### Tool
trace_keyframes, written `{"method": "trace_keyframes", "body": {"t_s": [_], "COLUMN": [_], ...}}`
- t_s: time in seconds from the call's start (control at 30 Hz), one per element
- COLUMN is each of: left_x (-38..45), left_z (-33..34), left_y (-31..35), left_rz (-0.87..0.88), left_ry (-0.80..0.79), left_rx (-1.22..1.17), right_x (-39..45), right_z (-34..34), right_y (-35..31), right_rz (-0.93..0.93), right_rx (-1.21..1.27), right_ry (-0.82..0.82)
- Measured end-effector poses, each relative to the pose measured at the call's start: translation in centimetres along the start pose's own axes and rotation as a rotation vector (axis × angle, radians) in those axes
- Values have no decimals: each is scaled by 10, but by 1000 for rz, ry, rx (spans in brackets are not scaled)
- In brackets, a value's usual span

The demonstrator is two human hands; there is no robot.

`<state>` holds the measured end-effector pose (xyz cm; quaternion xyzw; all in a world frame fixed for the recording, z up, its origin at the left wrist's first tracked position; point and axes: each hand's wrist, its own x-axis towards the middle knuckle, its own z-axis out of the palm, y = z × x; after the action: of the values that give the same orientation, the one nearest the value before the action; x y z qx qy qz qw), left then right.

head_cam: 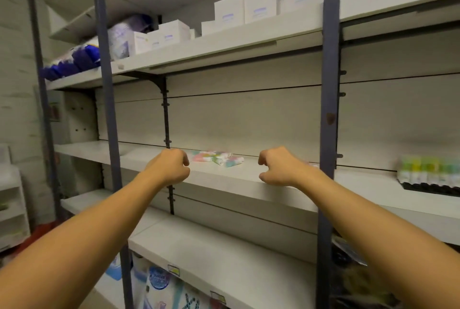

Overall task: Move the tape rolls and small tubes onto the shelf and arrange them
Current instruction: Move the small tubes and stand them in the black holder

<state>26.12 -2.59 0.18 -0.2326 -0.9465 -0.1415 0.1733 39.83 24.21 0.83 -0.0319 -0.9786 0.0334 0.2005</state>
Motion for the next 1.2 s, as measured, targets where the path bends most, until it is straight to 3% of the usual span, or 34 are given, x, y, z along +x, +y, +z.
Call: {"method": "trace_keyframes", "body": {"t_s": [0.4, 0.77, 1.2], "left_x": [106, 236, 290], "left_z": [67, 112, 138], "left_y": [-77, -98, -117], "left_rz": [13, 113, 364], "left_ry": [-32, -38, -186], "left_rx": [-50, -45, -175], "right_x": [119, 250, 296], "right_z": [69, 94, 131], "right_y": [-17, -4, -10], "right_rz": [16, 58, 163], "right_rx": [-21, 15, -52], "right_ry": [16, 59, -1]}}
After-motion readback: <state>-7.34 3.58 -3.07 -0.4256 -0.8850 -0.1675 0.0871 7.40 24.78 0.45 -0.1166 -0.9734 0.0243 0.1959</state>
